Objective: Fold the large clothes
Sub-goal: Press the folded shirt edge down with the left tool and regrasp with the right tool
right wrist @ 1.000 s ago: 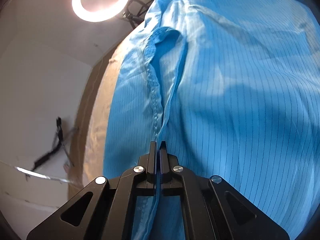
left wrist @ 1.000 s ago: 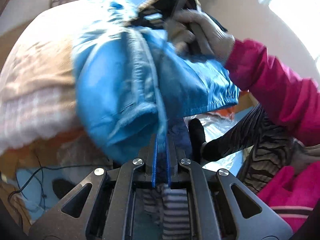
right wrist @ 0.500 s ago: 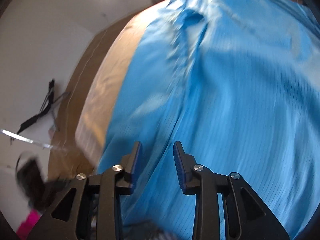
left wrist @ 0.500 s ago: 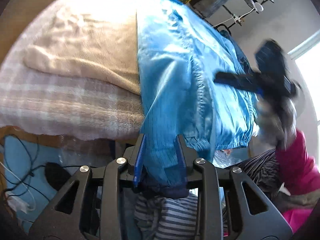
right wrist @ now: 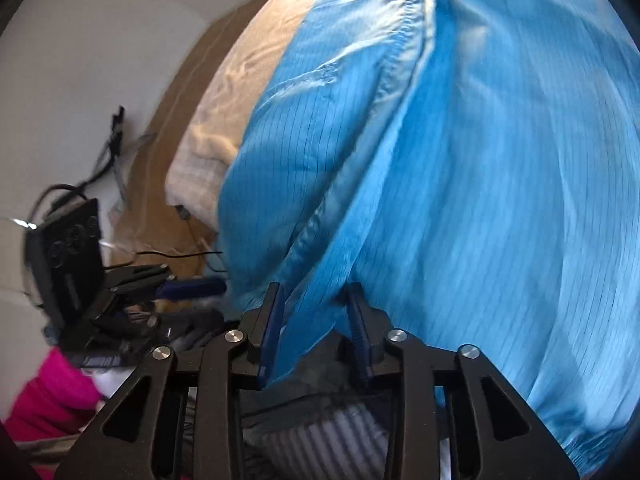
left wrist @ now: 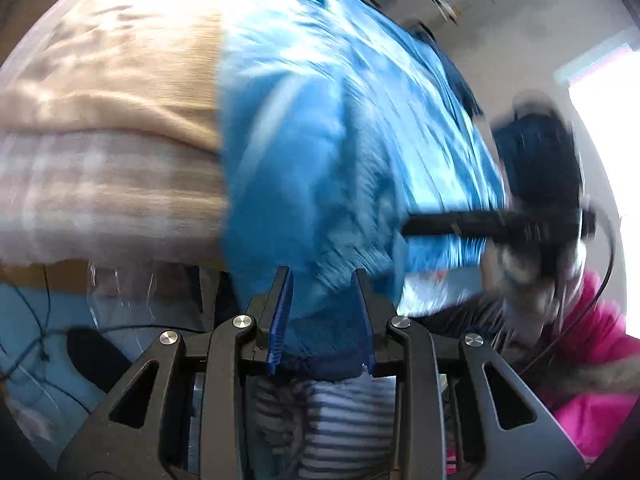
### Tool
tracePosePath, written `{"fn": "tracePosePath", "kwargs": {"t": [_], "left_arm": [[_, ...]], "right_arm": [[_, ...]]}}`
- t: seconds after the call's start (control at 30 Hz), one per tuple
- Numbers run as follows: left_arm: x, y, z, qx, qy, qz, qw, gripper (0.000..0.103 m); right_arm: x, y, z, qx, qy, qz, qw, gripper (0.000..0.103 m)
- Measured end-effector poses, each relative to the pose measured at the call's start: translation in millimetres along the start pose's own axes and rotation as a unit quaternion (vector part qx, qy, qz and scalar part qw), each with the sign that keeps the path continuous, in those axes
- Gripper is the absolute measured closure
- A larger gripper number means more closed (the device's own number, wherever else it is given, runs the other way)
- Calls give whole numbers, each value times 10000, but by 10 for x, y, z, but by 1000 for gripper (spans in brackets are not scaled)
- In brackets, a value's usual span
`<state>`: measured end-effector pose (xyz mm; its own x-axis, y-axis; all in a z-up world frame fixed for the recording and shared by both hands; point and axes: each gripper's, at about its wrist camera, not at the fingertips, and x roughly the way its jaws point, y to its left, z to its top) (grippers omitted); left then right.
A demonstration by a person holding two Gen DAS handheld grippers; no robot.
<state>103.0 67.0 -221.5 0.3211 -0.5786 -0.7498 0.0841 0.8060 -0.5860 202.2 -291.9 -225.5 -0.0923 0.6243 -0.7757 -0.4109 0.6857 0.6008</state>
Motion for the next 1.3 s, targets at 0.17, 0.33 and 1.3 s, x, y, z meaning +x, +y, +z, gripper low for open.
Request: {"fn": "tracePosePath", "kwargs": {"t": [0.17,0.33,1.3], "left_arm": [[-170,333,136,-673,-282,25,9973,74],[-149,344,171,-610,-302,170,9975,74],[-263,-424,467,793,-1301,940,9838,73]], "right_arm": [[188,-65,-65,415,315,544,9972,69],[435,-33,-203,494,646,822,9933,93],[-251,402,-529,-1246,-688,-453,9888,72]]}}
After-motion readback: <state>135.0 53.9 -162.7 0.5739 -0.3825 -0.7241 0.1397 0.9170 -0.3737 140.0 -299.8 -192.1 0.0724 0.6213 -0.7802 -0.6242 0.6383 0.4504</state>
